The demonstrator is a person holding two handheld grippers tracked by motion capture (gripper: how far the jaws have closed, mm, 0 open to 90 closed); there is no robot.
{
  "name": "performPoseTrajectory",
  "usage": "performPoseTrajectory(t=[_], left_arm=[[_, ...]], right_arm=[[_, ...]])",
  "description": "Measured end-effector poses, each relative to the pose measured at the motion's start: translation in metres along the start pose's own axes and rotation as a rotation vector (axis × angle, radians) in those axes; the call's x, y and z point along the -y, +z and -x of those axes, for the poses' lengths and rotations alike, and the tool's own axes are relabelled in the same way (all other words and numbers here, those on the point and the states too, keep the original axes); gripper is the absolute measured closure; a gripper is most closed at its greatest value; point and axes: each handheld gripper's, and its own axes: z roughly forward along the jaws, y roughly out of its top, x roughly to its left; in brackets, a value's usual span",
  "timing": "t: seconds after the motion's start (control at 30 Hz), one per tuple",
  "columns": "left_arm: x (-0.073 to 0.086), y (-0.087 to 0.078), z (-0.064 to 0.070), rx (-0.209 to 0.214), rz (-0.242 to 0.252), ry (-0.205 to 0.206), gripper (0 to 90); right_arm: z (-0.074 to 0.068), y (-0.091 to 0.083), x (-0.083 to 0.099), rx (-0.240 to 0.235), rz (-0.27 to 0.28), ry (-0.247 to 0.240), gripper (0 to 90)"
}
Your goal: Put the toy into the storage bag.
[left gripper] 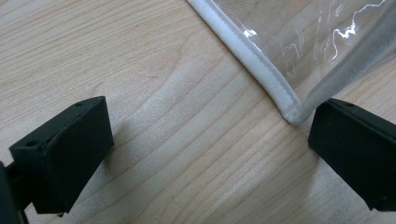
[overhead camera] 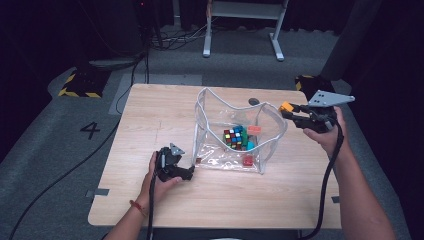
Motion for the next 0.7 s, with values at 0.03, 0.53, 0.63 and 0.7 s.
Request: performPoseTrajectory(t=[0.03,0.53,0.63,0.7], left_arm=[[0.000,0.000,0.000,0.002,0.000,0.000,0.0],[0.000,0.000,0.001,0.005,0.003,0.006,0.5],[0.000,0.000,0.000,0.003,0.004,0.010,0.5],[0.000,0.000,0.000,0.004,0.003,0.011,0.5]], right_arm=[[-0.002,0.004,-0.002,-0.011,-0.003,-0.004,67.8],[-0.024,0.054,-0.025,-0.196,-0.112,-0.136,67.8],[-0.025,0.063,-0.026,-0.215,-0.149,-0.150,67.9],[-0.026,0.069,-0.027,-0.228,-0.176,-0.159,67.8]])
